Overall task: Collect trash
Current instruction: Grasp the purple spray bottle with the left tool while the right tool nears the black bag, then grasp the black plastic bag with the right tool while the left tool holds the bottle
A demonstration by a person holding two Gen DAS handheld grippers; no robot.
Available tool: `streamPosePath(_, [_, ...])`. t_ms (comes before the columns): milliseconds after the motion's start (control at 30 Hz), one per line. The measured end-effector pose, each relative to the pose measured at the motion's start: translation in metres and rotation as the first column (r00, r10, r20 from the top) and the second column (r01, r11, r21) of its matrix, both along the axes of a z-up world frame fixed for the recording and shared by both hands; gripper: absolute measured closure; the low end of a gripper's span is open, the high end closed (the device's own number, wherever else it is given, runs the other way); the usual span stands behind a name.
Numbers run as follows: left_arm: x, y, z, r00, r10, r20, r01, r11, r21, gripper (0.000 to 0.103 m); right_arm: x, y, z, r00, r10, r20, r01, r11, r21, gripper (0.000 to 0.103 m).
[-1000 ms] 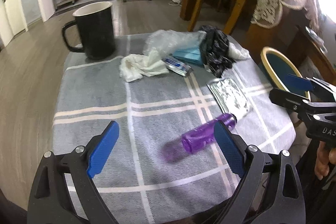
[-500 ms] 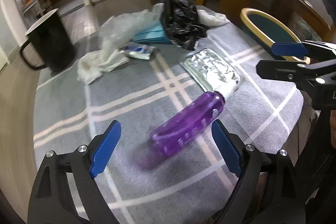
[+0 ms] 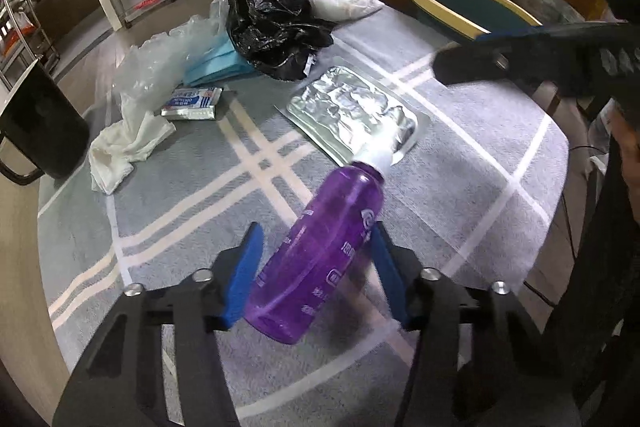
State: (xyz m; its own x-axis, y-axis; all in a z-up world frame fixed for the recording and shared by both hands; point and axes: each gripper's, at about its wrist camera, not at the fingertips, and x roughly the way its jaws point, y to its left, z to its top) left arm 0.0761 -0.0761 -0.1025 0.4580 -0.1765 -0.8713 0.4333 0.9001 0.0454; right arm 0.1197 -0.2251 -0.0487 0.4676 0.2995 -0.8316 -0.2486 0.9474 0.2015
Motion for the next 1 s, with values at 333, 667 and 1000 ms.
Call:
streamPosePath(333, [-0.013, 0.023, 0.002, 0.995, 0.063, -0.079, -0.066, 0.997, -0.035, 0.068, 0.039, 0.026, 0.006, 0.998, 0.041, 0.039, -0.041, 0.999, 0.016, 0.026])
streamPosePath(667, [-0.005, 0.028, -0.004, 0.99, 0.113, -0.079, -0.115, 0.993, -0.023, 0.058, 0.079, 0.074, -0.005, 0.987, 0.147, 0.066, -0.142, 0.987, -0.078, 0.026])
streamPosePath(1000, [0.003, 0.045, -0.002, 0.979, 0.174, -0.109, -0.186, 0.977, -0.103, 0.07, 0.086, 0.094, -0.026, 0.972, 0.23, 0.049, -0.224, 0.968, -0.11, 0.071])
